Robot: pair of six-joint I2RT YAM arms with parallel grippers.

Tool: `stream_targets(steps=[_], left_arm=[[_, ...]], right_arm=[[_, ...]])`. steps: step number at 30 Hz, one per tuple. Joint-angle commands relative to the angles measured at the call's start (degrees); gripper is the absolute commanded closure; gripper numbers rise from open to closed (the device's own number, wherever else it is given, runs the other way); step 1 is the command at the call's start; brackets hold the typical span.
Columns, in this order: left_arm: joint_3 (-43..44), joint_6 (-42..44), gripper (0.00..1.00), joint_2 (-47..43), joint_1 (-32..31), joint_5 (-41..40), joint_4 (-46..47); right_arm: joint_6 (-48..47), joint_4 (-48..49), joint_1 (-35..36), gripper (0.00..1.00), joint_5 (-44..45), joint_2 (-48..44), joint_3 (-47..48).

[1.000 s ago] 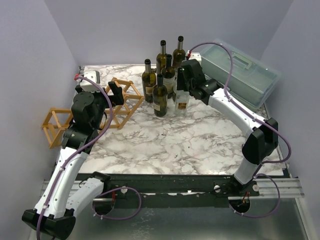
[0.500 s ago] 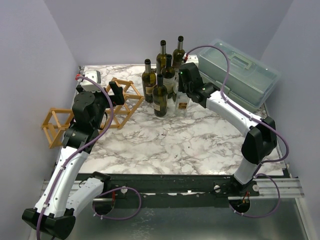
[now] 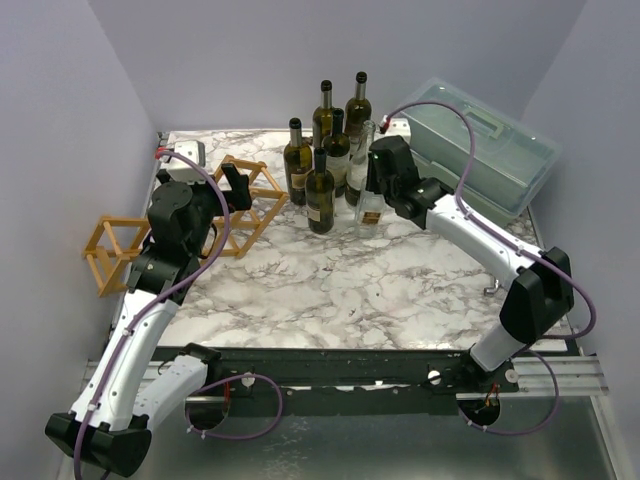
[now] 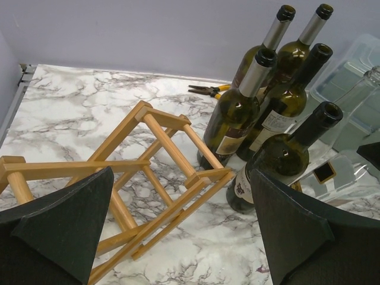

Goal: Put the wine bottle on the wine rack

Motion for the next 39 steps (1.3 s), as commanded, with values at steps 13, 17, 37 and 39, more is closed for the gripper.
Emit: stream_targets(steps=[13, 17, 37, 39], left_arm=[[-0.4, 1.1, 0.01, 2.7, -0.3, 18.7, 2.4], [0.3, 0.5, 0.01, 4.9, -0.3, 25.9, 2.5], [-1.6, 4.5, 0.01, 14.5, -13.2, 40.3, 4.7], [-3.3, 6.1, 0.01, 13.6, -15.1, 38.9, 6.0]], right_arm=[[14.9, -1.7, -0.2, 1.00, -7.2, -19.1, -11.8], [17.4, -1.2, -0.3, 1.00, -12.4, -23.1, -14.4], [36.4, 12.7, -1.1, 0.99, -35.2, -29.0, -21.8], [37.4, 11.5, -1.3, 1.00, -37.8, -27.9, -20.2]])
